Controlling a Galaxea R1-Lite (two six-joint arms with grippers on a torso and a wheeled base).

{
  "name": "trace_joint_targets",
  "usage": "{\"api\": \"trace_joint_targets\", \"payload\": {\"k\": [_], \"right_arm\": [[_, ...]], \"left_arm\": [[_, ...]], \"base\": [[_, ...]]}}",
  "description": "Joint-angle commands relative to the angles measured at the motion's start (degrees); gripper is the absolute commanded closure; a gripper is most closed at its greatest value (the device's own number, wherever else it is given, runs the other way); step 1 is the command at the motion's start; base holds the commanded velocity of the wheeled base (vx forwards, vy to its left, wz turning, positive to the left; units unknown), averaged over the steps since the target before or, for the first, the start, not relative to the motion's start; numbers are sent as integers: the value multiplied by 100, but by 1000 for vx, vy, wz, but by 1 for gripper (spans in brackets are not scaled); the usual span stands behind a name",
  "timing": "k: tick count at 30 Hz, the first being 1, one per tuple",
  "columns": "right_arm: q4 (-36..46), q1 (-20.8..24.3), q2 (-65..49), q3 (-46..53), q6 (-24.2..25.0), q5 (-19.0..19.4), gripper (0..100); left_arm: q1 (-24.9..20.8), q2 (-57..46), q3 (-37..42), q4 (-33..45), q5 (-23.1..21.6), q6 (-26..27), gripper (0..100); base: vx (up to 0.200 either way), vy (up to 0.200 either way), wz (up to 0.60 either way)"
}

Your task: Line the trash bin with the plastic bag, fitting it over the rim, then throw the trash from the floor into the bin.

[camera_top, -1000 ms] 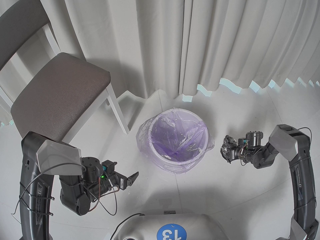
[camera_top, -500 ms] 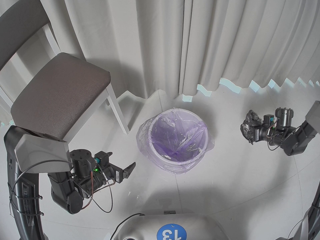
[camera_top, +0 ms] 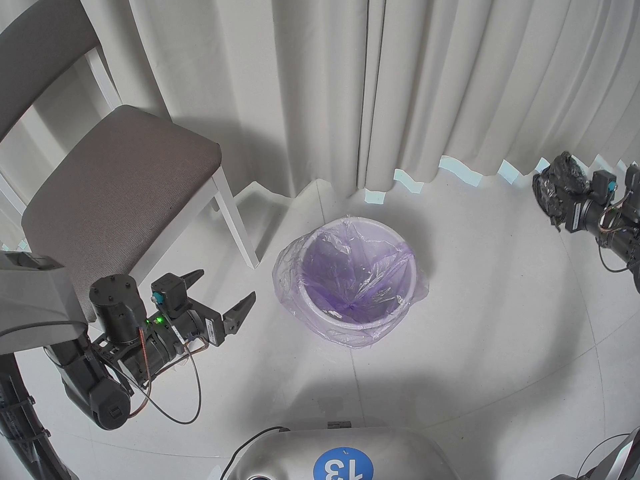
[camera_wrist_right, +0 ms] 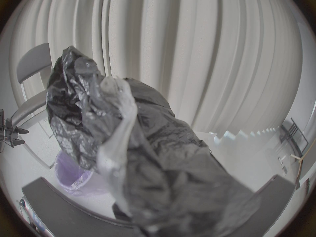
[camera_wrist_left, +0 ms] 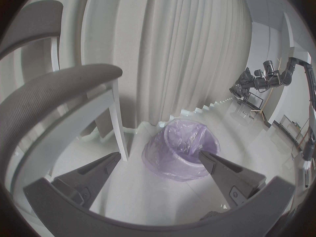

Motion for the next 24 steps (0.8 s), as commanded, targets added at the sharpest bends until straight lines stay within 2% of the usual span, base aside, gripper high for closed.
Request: {"api": "trace_joint_targets", "payload": {"k": [1,3,8,12,13,14,15,17,18,24], "right_arm": [[12,303,-550,-263,-138,5,100],[21,409,-577,-324,-173,5,100],[382,1305,-832,-623,-261,-30,100],[417,2052,-788,-808,-270,-575,100],[417,2123,-779,-834,-270,-627,100],[426,2483,-770,-940,-279,-882,100],[434,2685,-752,-1001,-287,-970,100],[434,2843,-709,-1054,-305,-1032,100],[434,3160,-542,-1150,-375,-1128,100],[390,3705,118,-1731,-446,-1401,100]], "left_arm": [[-3,-446,34,-100,-2,9,0],[-3,-481,34,-100,-2,18,0],[6,-665,52,-100,-2,220,0],[-3,-903,60,-100,-2,220,0],[-3,-920,69,-100,-2,220,0],[6,-1070,104,-100,-2,228,0],[15,-1158,131,-100,-2,237,0],[33,-1263,157,-100,-2,264,0],[76,-1492,201,-100,-2,343,0],[76,-2098,324,-100,-2,545,0]], "base": [[0,0,0],[0,0,0],[0,0,0],[0,0,0],[0,0,0],[0,0,0],[0,0,0],[0,0,0],[0,0,0],[0,0,0]]}}
